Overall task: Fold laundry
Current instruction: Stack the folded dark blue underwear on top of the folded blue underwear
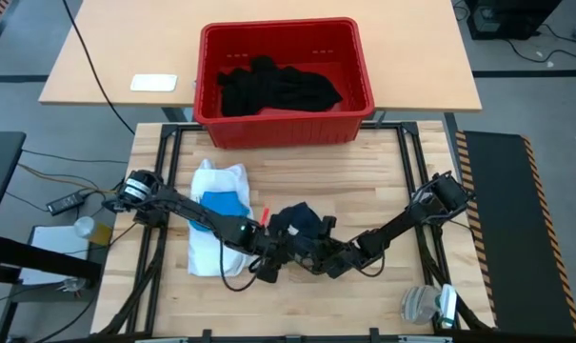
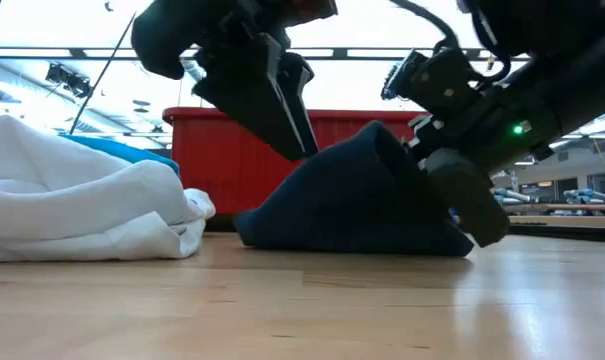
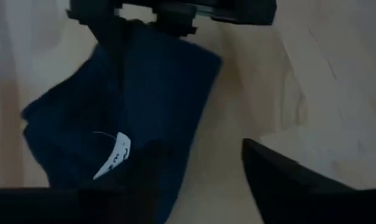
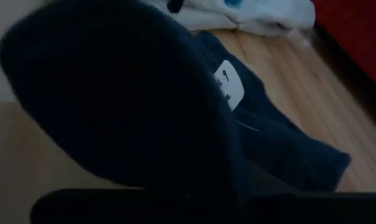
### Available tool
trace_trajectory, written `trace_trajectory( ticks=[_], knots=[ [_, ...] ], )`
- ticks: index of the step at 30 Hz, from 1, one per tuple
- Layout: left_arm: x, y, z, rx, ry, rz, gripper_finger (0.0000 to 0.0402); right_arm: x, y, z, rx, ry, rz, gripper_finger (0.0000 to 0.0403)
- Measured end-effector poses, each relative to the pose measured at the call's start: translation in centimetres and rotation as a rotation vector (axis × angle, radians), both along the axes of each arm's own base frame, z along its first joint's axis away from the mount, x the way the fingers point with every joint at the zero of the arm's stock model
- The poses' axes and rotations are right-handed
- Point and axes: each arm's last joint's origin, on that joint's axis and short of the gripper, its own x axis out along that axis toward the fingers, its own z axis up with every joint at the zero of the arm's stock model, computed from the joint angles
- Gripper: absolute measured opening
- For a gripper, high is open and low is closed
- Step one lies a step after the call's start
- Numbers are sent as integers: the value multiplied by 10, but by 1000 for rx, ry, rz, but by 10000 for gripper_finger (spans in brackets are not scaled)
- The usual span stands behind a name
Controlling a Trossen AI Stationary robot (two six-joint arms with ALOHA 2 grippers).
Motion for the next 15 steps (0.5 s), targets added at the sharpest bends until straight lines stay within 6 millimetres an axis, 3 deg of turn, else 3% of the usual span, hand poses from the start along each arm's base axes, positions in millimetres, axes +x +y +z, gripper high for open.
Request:
trace_trajectory(
  ticks=[6,15],
  knots=[
    [-1,-5,-12,95,-17,138,297,1,-2,-1,61,-13,-27,16],
    [8,-11,-42,177,-19,200,300,2,-2,0,127,-42,-43,26]
  ],
)
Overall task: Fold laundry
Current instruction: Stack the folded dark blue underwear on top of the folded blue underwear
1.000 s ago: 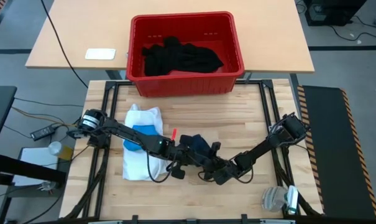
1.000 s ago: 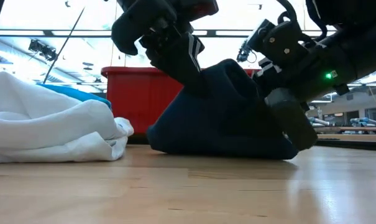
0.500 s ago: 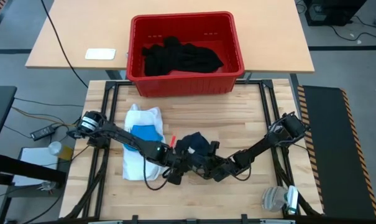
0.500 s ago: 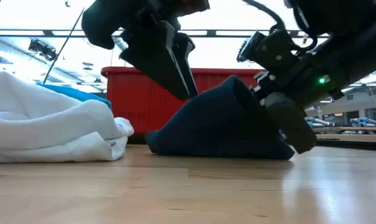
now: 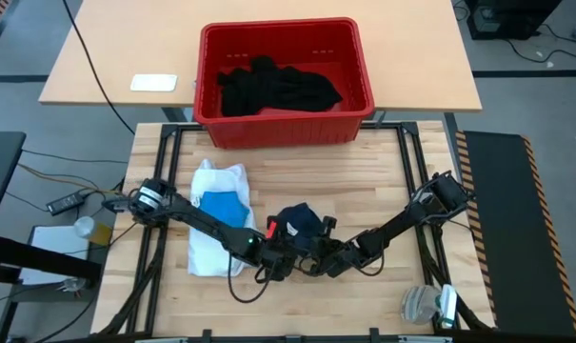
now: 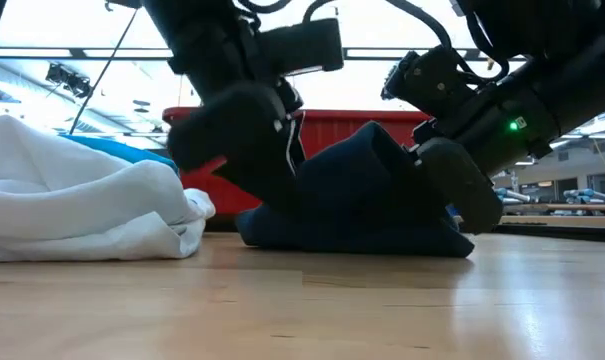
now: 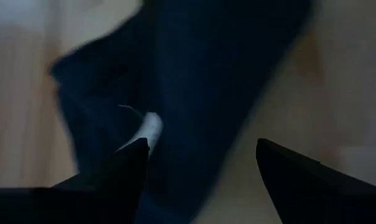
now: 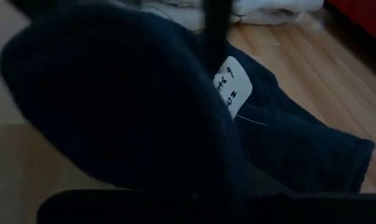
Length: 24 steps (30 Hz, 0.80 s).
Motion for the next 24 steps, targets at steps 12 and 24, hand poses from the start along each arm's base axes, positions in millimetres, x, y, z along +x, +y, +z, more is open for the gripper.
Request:
trace_trajectory(
  ticks=[12,24],
  knots=[
    [5,22,-5,66,57,-9,169,2,11,7,-24,-55,81,36],
    [4,20,-6,105,85,-70,18,-3,16,25,52,-37,182,149]
  ],
)
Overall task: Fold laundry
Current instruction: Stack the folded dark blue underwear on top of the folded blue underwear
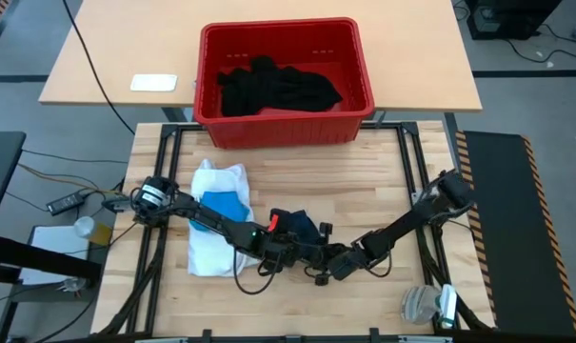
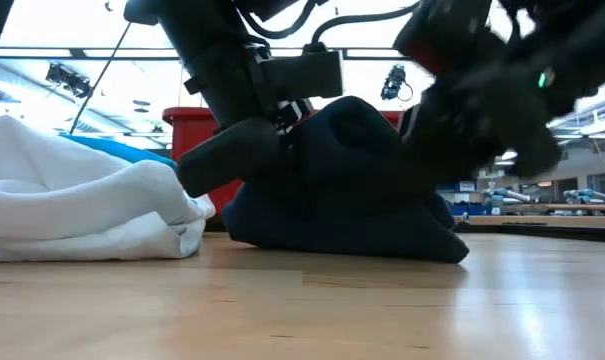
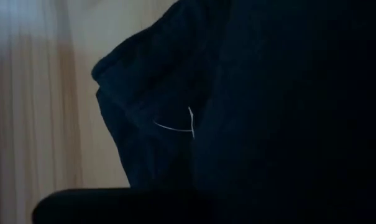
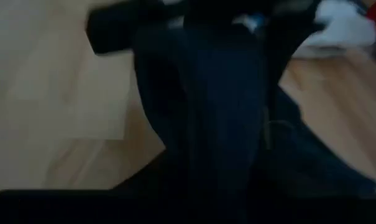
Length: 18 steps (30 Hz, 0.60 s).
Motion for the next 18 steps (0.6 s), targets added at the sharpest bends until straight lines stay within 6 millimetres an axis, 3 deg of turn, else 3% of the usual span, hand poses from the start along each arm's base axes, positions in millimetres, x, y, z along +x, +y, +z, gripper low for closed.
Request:
trace_trajectory(
  ticks=[8,12,18],
  knots=[
    [-9,3,7,23,62,-5,13,-32,-5,42,-4,73,-75,258],
    [-22,8,42,79,70,-25,16,-45,-3,50,52,69,-137,273],
    [-49,22,87,219,93,-42,17,-53,6,48,19,30,-186,265]
  ],
)
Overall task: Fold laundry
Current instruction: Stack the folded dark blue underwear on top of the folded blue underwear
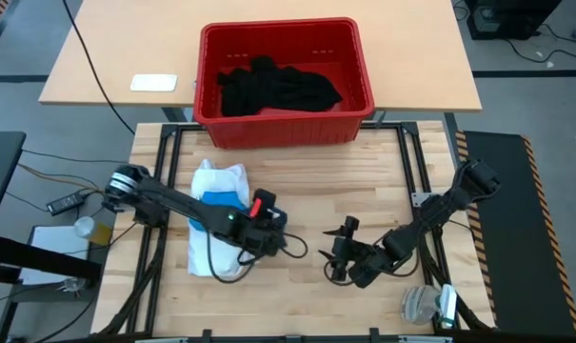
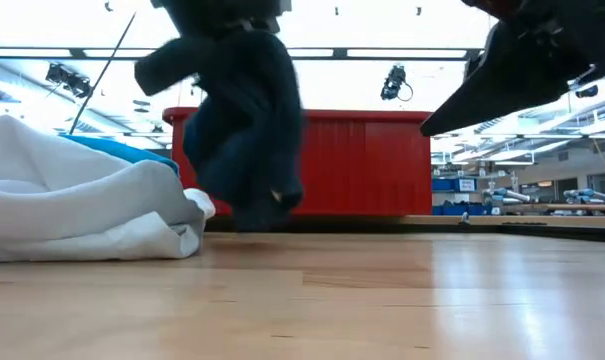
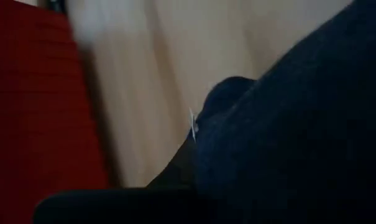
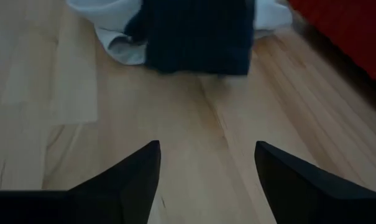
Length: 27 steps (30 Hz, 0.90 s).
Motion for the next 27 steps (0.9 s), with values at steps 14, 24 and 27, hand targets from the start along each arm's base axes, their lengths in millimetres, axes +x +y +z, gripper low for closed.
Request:
trace_trajectory(
  ticks=[14,24,27],
  knots=[
    [-65,27,50,178,175,33,18,0,6,-2,-15,-39,-12,240],
    [-102,23,52,260,102,199,17,2,8,1,8,-77,-9,240],
    [-109,25,27,255,95,286,16,3,9,2,18,-86,-6,239]
  ],
)
